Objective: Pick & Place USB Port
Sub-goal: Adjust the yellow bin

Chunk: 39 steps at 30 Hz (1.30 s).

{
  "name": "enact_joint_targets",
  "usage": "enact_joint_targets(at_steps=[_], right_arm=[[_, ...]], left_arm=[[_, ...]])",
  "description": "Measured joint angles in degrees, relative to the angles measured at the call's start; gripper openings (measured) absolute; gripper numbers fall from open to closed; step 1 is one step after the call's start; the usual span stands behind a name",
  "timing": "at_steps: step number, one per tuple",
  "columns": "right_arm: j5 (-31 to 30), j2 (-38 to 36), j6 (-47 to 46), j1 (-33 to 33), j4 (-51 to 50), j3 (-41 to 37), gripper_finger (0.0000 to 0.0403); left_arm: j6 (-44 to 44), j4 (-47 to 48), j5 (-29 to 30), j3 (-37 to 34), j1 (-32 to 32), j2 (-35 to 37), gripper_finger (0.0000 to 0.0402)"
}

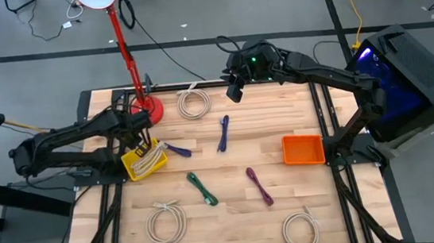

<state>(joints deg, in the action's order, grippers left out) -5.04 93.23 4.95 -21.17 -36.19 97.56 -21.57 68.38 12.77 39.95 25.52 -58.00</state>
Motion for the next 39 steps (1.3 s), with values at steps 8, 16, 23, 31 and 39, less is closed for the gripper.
enact_joint_targets(at_steps=[8, 16, 23, 31, 39], right_arm=[[0.0, 0.0, 0.0, 0.1, 0.4, 0.0, 0.0097], [0.0, 0.0, 0.0, 0.1, 0.6, 0.0, 0.0097], [0.0, 0.0, 0.0, 0.1, 0.6, 0.0, 0.0097], [0.0, 0.0, 0.2, 0.1, 0.6, 0.0, 0.0097], [0.0, 0.0, 0.5, 0.1, 0.6, 0.0, 0.0097]], left_arm=[[1.1, -1.1, -0.2, 1.8, 0.1, -0.1, 0.0057], [7.7, -2.1, -4.0, 0.8, 0.2, -1.9, 0.0057], [10.0, -4.4, -7.0, 0.8, 0.2, -4.1, 0.0057], [11.8, -6.2, -12.1, 0.8, 0.2, -4.7, 0.0057], [13.6, -7.4, -15.2, 0.8, 0.2, -4.6, 0.0057]])
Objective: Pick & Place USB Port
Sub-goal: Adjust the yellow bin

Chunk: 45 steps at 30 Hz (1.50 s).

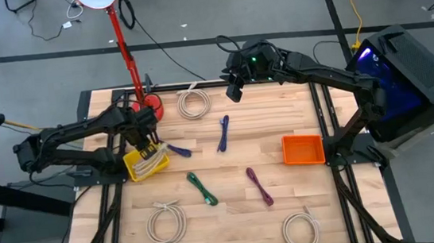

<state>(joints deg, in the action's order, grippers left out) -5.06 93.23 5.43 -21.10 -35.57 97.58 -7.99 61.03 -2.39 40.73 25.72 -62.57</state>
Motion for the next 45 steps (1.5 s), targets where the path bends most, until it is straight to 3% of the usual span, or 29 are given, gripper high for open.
enact_joint_targets(at_steps=[2, 14, 24, 28, 30, 36, 45], right_arm=[[0.0, 0.0, 0.0, 0.0, 0.0, 0.0, 0.0097], [0.0, 0.0, 0.0, 0.0, 0.0, 0.0, 0.0097], [0.0, 0.0, 1.0, -0.1, 0.0, 0.0, 0.0097], [0.0, 0.0, 1.0, -0.1, 0.0, 0.0, 0.0097], [0.0, 0.0, 1.0, -0.1, 0.0, 0.0, 0.0097], [0.0, 0.0, 1.0, -0.1, 0.0, 0.0, 0.0097], [-0.1, 0.0, 1.1, -0.1, 0.7, 0.0, 0.0097]], left_arm=[[1.1, -0.2, -2.8, 0.0, -0.1, -0.1, 0.0057], [1.2, -0.6, -3.4, 0.0, 0.0, -0.5, 0.0057], [1.8, -9.5, -6.3, 4.5, -0.1, -0.4, 0.0057], [-2.8, -16.8, -14.5, 6.3, -0.4, -0.4, 0.0057], [-5.6, -19.6, -16.3, 6.3, -1.9, -0.4, 0.0054], [-9.6, -22.1, -13.0, 6.3, -7.6, -0.7, 0.0037], [-15.8, -32.2, -14.5, 6.3, -16.2, -6.6, 0.0025]])
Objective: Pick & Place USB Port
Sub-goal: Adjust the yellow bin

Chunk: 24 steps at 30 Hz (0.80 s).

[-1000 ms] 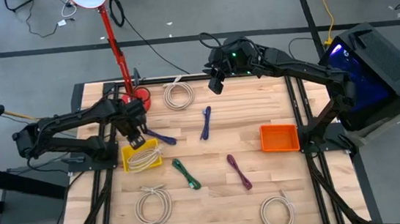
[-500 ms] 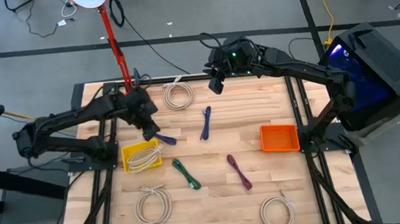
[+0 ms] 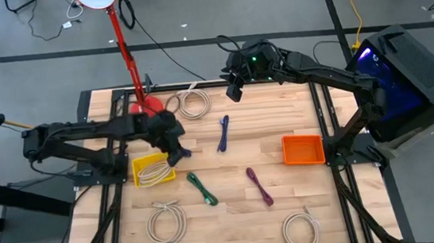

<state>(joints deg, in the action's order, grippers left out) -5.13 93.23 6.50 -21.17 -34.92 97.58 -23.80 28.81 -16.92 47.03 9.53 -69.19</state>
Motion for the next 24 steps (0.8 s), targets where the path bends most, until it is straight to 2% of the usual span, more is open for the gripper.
enact_joint_targets(at_steps=[8, 24], right_arm=[[0.0, 0.0, 0.0, 0.0, 0.0, 0.0, 0.0097], [0.0, 0.0, 0.6, 0.0, -0.9, 0.0, 0.0097]], left_arm=[[-0.1, -0.9, -0.4, 0.0, -3.3, -7.1, 0.0025], [-2.6, 7.6, -3.4, 0.0, -5.3, -7.7, 0.0025]])
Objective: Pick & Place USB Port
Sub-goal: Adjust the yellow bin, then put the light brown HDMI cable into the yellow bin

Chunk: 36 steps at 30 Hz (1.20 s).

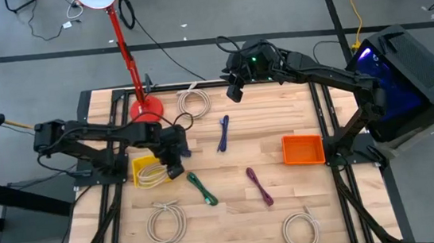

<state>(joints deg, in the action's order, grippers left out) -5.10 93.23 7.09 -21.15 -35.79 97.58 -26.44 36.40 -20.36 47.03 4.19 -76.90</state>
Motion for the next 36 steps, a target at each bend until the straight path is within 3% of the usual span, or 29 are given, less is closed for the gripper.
enact_joint_targets(at_steps=[24, 32, 36], right_arm=[[0.0, 0.0, -0.1, 0.0, -0.2, 0.0, 0.0097], [0.3, 0.0, 0.0, 0.0, -0.2, 0.0, 0.0097], [3.3, 0.0, 0.0, 0.0, -0.2, 0.0, 0.0097]], left_arm=[[2.1, 9.4, 0.6, 0.0, -0.5, 0.0, 0.0025], [3.5, 3.7, 2.2, 0.1, 1.7, 0.1, 0.0025], [6.2, 3.4, 4.3, 2.7, 3.4, 0.6, 0.0025]])
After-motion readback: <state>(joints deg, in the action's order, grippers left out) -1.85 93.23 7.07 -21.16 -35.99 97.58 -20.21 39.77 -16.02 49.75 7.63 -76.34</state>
